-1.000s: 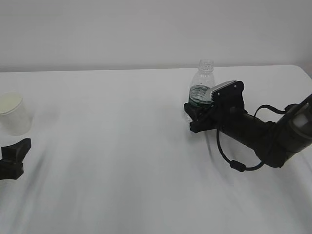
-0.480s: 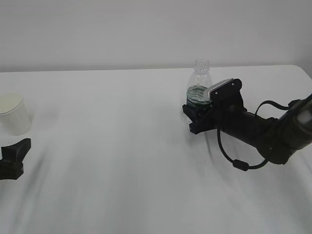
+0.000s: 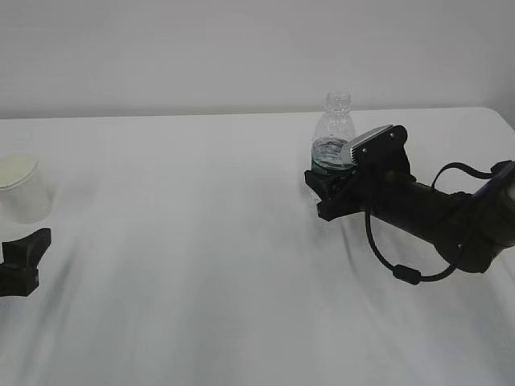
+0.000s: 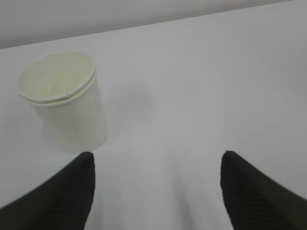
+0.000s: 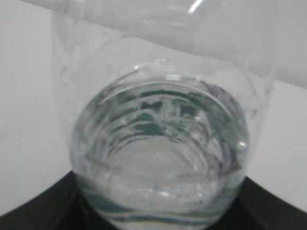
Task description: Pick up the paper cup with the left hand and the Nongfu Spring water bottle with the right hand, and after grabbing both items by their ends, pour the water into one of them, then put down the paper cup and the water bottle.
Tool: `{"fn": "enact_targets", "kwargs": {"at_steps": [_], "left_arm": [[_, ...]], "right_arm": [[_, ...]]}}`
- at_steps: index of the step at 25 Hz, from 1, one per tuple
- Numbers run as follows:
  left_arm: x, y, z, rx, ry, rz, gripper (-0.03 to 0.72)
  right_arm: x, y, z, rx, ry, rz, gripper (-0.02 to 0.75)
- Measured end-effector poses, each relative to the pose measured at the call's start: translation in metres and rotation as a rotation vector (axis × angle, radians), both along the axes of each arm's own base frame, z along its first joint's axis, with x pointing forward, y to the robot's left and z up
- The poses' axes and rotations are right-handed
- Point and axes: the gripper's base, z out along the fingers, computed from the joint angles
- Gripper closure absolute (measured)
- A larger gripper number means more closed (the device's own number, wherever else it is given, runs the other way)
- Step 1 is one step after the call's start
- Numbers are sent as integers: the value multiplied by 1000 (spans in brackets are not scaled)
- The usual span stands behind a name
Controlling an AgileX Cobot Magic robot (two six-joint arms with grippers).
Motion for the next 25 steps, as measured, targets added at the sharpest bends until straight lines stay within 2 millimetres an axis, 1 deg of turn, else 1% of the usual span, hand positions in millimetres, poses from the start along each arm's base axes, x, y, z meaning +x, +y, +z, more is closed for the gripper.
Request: {"fn": "enact_targets", "kwargs": {"at_steps": [9, 20, 25], "left_arm": [[0, 0, 0, 0, 0, 0, 101], [0, 0, 0, 0, 0, 0, 101], [0, 0, 0, 0, 0, 0, 101]], "right_arm": [[-13, -2, 6, 5, 4, 3, 282], [-37, -7, 13, 30, 1, 5, 282], [-49, -9, 24, 38, -12, 0, 282]]}}
